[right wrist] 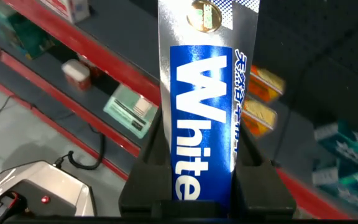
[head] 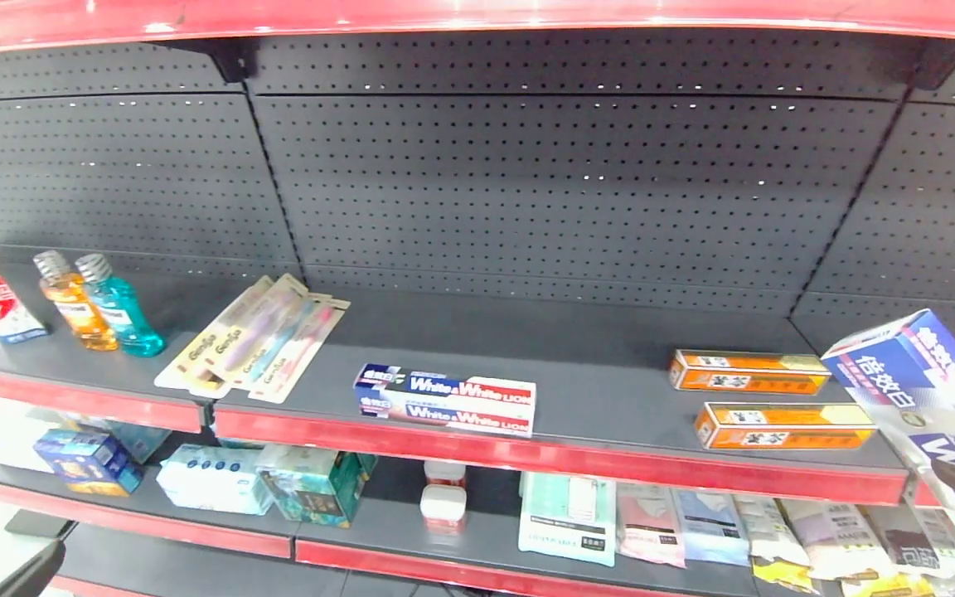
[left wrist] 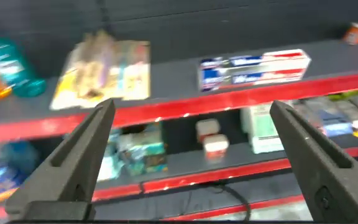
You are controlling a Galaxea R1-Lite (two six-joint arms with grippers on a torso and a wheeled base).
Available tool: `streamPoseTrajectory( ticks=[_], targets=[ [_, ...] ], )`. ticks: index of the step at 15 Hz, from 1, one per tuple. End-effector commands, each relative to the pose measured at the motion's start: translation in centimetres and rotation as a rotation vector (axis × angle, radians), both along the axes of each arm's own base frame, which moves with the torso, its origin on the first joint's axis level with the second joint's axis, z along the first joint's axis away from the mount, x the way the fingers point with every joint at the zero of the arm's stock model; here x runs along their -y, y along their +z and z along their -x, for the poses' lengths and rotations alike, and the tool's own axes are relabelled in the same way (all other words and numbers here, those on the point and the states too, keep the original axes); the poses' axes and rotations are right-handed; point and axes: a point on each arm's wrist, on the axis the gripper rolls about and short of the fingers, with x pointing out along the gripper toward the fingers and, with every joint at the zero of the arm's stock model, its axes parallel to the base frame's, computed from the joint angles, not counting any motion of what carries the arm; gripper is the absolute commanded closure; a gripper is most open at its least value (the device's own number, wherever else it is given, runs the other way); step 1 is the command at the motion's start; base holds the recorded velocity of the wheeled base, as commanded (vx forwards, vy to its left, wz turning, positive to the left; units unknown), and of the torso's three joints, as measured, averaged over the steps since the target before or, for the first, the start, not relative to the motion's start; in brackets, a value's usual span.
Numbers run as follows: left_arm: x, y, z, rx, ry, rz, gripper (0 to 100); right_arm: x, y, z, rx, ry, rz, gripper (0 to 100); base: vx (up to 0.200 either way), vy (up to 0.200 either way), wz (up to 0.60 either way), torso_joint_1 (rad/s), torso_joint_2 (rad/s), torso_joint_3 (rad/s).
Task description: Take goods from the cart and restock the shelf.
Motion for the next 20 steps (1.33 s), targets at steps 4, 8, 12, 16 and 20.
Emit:
streamPoseTrajectory(
  ticks=[4, 8, 12, 16, 20],
  targets=[
    [-0.1, -0.6, 0.6, 0.024, -0.003, -0.033, 0, 0.0, 0.7, -0.7, 0.002, -0.001, -0.005, 100, 0.0, 0.0, 0.3, -0.001, 0.0, 0.002],
    [-0.2, -3.4, 2.0, 0.055, 0.002, -0.052, 0, -1.0, 2.4, -4.0, 0.006, 0.107, -0.02, 100, 0.0, 0.0, 0.0, 0.0, 0.0, 0.0],
    [-0.5, -8.3, 3.5, 0.09, 0.06, -0.047, 0, -4.0, 2.5, -8.6, -0.021, 0.26, -0.013, 100, 0.0, 0.0, 0.0, 0.0, 0.0, 0.0],
    [-0.6, -8.8, 3.5, 0.047, 0.117, -0.001, 0, -4.9, 1.7, -10.2, -0.073, 0.291, 0.001, 100, 0.0, 0.0, 0.0, 0.0, 0.0, 0.0],
    [-0.3, -8.3, 3.5, 0.099, -0.011, -0.004, 0, -5.4, 1.1, -10.9, -0.107, 0.303, 0.006, 100, 0.0, 0.0, 0.0, 0.0, 0.0, 0.0]
  ],
)
